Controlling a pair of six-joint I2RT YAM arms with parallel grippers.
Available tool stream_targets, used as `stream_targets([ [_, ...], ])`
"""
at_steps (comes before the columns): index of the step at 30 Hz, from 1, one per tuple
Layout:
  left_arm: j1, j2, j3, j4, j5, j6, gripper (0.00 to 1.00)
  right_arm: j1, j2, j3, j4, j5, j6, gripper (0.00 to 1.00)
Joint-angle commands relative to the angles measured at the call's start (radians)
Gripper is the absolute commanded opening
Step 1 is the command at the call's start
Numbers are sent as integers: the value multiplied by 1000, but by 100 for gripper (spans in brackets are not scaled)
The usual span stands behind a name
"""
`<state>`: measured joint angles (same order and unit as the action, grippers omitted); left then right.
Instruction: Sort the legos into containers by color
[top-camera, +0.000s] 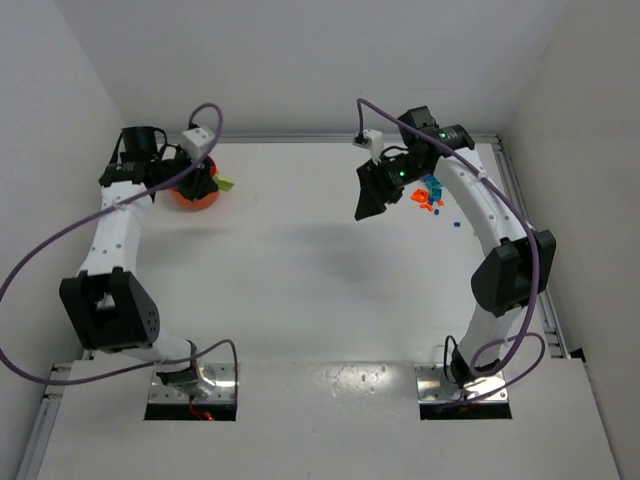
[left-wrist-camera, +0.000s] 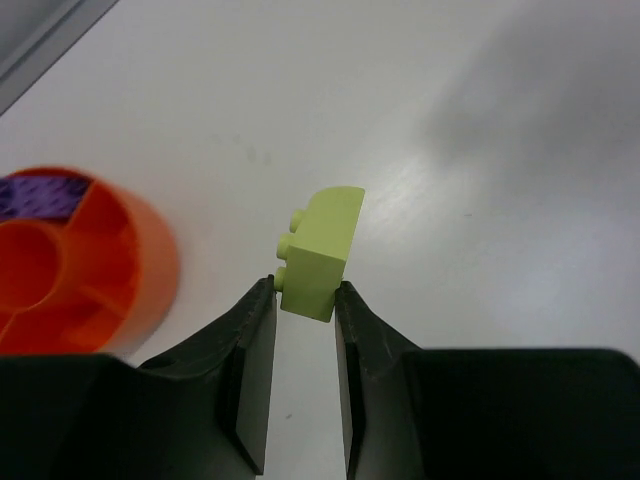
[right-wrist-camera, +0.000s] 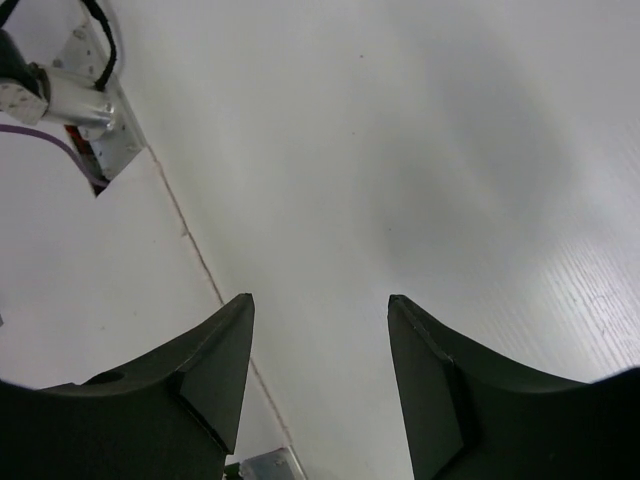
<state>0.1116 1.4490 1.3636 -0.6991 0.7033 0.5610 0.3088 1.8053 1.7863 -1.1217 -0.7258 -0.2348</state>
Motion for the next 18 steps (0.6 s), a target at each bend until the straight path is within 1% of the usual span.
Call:
stream_targets([
  [1, 88, 91, 136, -34, -28, 19, 0, -7, -12, 30, 39, 52, 23, 57],
  [4, 134, 166, 196, -34, -47, 19, 1, -7, -3, 30, 39, 52, 23, 57],
  [6, 134, 200, 218, -34, -82, 19, 1, -7, 6, 30, 39, 40, 23, 57],
  [9, 145, 256, 253, -34, -93, 19, 1, -7, 15, 39, 30, 40, 23, 57],
  [12, 154, 295, 298, -23, -134, -19, 0, -7, 25, 48, 30, 40, 23, 57],
  [16, 154, 343, 308, 42, -234, -75, 0, -7, 34, 57, 30, 40, 23, 57],
  [18, 154, 356, 331, 68, -257, -84, 0, -7, 34, 58, 20, 40, 23, 57],
])
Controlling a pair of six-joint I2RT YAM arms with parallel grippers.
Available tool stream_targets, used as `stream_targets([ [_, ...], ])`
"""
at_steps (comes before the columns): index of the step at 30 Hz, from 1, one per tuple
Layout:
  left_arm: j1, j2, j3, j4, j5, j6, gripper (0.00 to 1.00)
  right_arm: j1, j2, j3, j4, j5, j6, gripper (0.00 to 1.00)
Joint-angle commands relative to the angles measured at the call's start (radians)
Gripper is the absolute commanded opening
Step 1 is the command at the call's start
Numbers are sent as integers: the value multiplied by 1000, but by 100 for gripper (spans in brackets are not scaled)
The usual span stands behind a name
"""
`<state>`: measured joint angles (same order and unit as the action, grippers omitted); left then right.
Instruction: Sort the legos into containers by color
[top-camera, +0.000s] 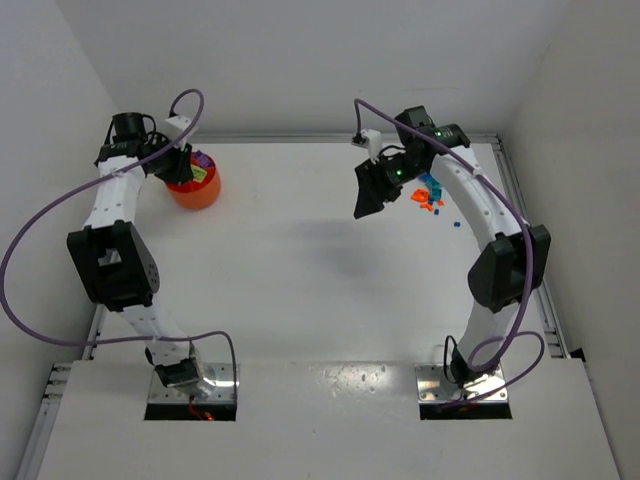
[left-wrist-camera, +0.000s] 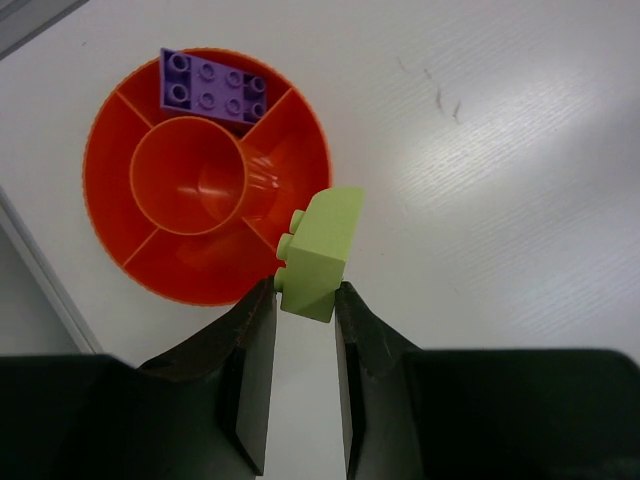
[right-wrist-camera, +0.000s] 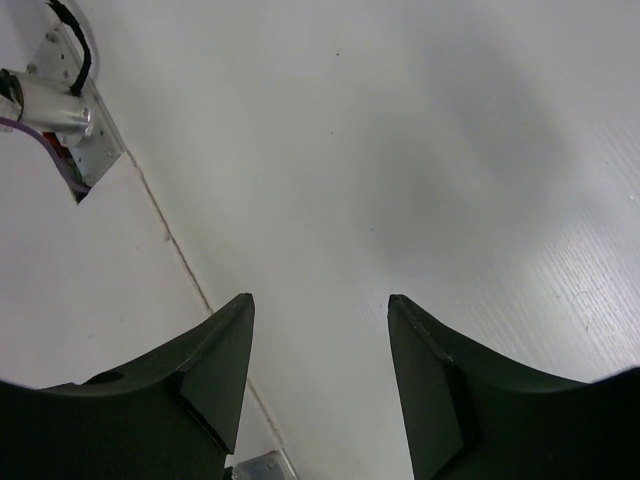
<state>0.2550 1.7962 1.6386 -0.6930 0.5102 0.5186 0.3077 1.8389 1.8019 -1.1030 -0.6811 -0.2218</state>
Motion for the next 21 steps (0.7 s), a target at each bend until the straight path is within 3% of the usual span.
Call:
stream_targets([
  [1, 10, 23, 56, 62, -87, -42, 0, -5, 0, 42, 2, -14, 10, 57],
  [8, -19, 72, 104, 73, -157, -42, 0, -5, 10, 42, 2, -14, 10, 57],
  [21, -28, 114, 106, 73, -137, -32, 0, -5, 29, 51, 2, 6, 19, 57],
])
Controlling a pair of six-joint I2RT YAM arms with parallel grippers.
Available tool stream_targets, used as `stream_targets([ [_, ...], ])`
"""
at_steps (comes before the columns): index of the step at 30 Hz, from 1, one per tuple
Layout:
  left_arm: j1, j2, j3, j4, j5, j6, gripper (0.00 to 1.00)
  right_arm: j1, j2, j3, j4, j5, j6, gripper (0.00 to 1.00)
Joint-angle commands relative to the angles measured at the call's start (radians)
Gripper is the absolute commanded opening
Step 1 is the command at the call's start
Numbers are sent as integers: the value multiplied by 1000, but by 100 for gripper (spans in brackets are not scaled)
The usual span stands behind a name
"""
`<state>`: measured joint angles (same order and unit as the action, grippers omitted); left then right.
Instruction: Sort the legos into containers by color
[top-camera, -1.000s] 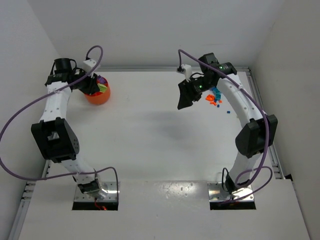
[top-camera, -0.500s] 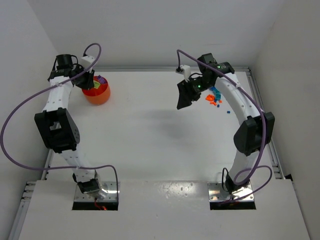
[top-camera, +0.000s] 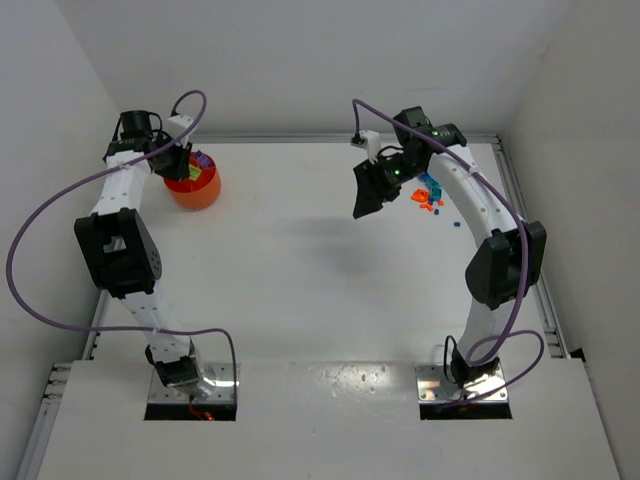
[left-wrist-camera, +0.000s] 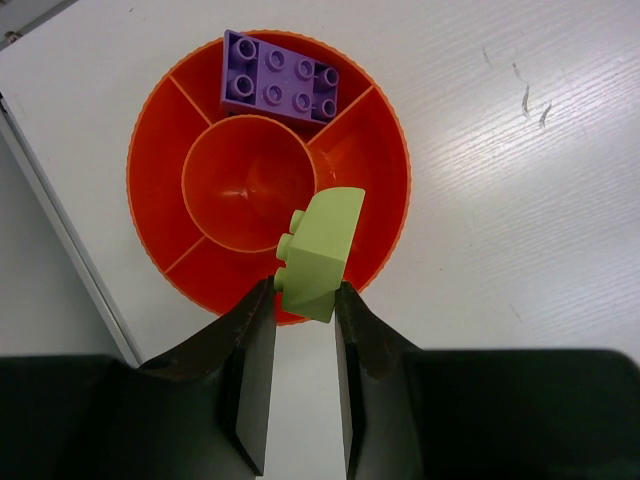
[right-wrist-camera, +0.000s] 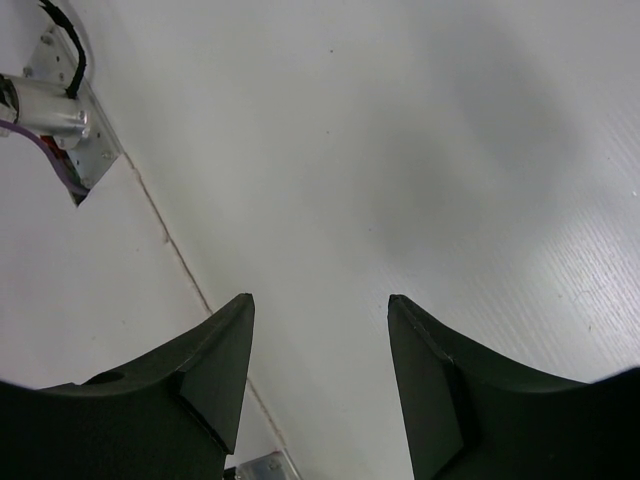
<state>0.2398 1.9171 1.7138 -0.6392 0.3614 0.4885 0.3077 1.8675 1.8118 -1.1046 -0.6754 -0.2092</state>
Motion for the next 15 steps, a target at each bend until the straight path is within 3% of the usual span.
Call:
stream_targets([
  [1, -22, -7, 30, 19, 11, -2, 0, -5, 1, 41, 3, 0, 7, 57],
  [4, -22, -7, 30, 19, 2, 7, 3, -5, 1, 41, 3, 0, 7, 57],
  [12, -40, 13, 30, 19, -19, -2, 34, -5, 1, 41, 3, 10, 7, 57],
  [15, -40, 22, 39, 29, -29, -11, 38, -5, 1, 41, 3, 10, 7, 57],
])
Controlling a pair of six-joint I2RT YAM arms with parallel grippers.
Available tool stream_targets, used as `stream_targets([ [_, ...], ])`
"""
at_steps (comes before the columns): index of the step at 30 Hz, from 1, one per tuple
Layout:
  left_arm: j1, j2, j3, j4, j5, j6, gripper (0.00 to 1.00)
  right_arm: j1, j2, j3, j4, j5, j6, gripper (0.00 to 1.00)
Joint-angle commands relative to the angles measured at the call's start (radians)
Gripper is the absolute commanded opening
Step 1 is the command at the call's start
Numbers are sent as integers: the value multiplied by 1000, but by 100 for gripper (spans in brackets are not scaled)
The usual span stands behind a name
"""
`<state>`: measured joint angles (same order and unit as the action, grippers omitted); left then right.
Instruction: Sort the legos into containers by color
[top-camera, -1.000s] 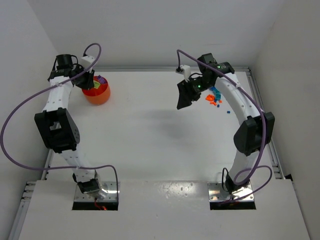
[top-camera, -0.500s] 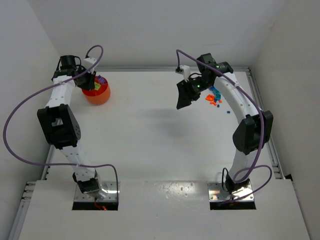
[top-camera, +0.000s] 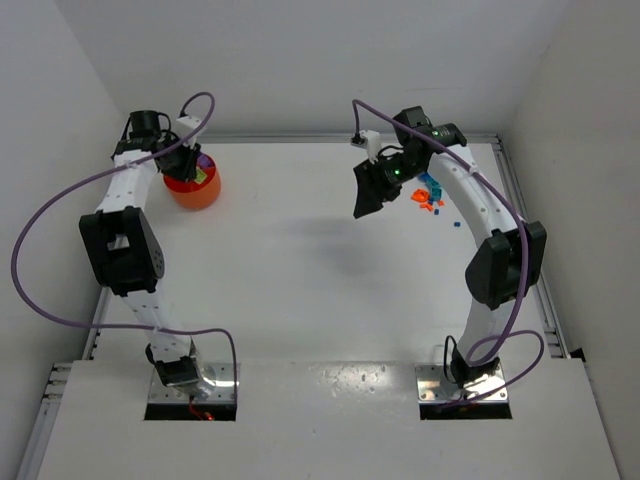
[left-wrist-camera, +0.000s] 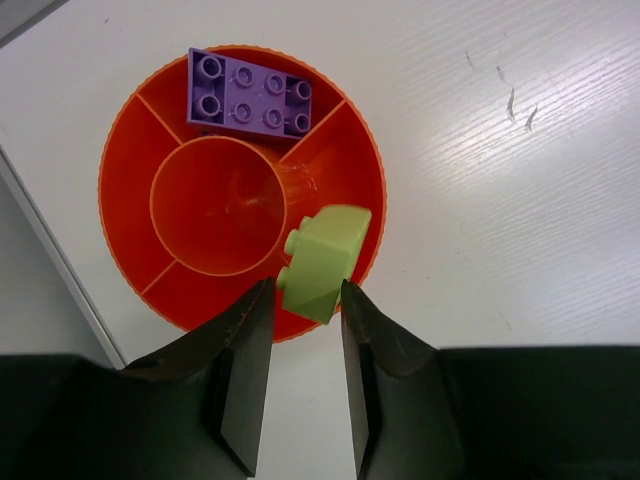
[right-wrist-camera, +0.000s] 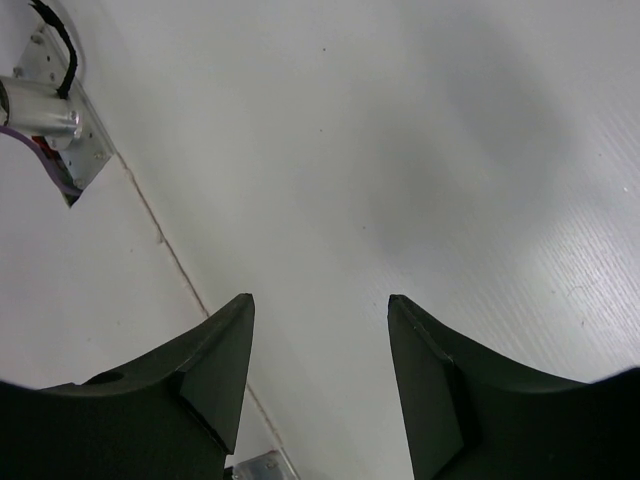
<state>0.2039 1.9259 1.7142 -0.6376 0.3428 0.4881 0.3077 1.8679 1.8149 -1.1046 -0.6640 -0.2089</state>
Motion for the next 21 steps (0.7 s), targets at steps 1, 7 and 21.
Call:
stream_targets([
  [1, -4, 13, 39, 27, -10, -11, 38, -5, 0, 38, 3, 9, 6, 57],
  [7, -4, 1, 48, 27, 4, -22, 64, -5, 0, 38, 12, 36, 25, 57],
  [21, -18, -353, -25, 297, 252, -535, 100, -97, 11, 32, 259, 518, 141, 59],
])
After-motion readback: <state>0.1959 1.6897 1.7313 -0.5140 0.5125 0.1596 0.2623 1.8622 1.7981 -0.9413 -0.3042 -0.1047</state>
